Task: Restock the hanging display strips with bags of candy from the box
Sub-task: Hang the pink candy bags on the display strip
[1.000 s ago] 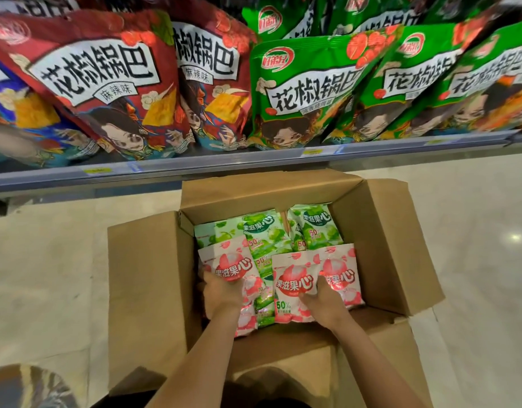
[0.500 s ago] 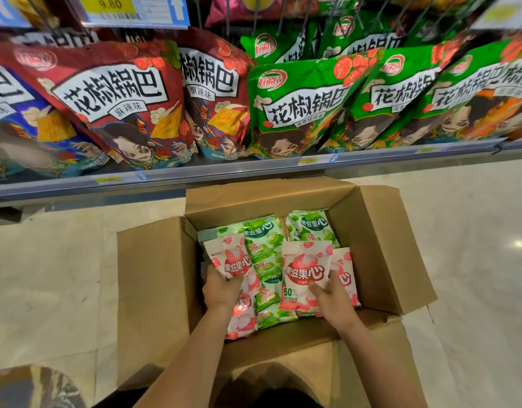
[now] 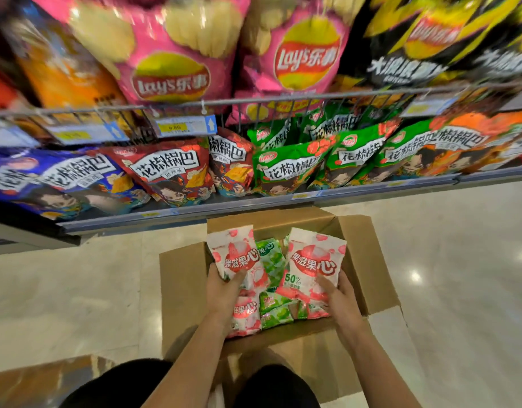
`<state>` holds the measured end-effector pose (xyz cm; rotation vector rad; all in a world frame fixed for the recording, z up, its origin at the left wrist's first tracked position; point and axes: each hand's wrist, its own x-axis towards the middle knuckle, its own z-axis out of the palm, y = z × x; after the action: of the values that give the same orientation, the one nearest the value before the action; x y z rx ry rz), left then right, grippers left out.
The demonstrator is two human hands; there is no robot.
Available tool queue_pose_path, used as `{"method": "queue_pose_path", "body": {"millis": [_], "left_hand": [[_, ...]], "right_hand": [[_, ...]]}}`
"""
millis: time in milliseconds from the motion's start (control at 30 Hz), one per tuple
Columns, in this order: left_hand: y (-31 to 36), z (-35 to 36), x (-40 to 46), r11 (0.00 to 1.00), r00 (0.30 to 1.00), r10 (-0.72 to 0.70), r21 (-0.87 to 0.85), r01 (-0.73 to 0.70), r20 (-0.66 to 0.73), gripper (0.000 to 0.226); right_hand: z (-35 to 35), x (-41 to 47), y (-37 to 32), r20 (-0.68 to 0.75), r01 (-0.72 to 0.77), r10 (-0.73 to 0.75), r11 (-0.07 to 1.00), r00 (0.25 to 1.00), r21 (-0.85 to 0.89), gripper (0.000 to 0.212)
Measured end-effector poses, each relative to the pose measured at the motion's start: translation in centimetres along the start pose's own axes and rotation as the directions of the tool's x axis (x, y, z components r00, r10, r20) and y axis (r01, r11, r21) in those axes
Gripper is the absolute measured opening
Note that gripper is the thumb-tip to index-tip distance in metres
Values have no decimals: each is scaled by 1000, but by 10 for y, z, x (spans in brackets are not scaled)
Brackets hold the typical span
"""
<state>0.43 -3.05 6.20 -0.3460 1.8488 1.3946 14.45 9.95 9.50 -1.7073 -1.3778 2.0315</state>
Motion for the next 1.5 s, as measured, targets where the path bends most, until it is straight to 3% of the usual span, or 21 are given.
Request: {"method": "queue_pose_path", "body": {"millis": [267,400,633,867,1033,1167,1367,1500], "left_hand": [[136,-31,-122,979,986,170,-116,-169,-2,32],[203,-44,-188,955,967,254,-157,-251,1,42],[303,-68,-298,902,929,370,-231,-365,-23,51],[365,-99,-400,812,850,524,-269,-518,-55,42],[394,-125,-452,745,792,598,-277,-607,-127,65],[416,-158,-482,687,743,637,-286,-668,-208,41],[440,-222,-514,593,673,670,-319,-739,-313,43],[456,-272,-523,534,614,669,-303,-789,-419,21]], "right_hand": [[7,-116,-132,51,110,-114,991,992,78,41],[6,-183,-201,116,205,-218,972,969,111,26],[4,-289,-299,115,335,-345,937,932,98,38],[6,-381,-374,228,483,-502,865,834,137,26],[22,-432,-412,311,556,-573,818,759,150,28],[47,-466,-433,373,606,-620,777,690,172,21],[101,-509,-453,453,638,-654,739,606,214,22],[149,-538,-465,504,633,-671,723,545,278,18]]}}
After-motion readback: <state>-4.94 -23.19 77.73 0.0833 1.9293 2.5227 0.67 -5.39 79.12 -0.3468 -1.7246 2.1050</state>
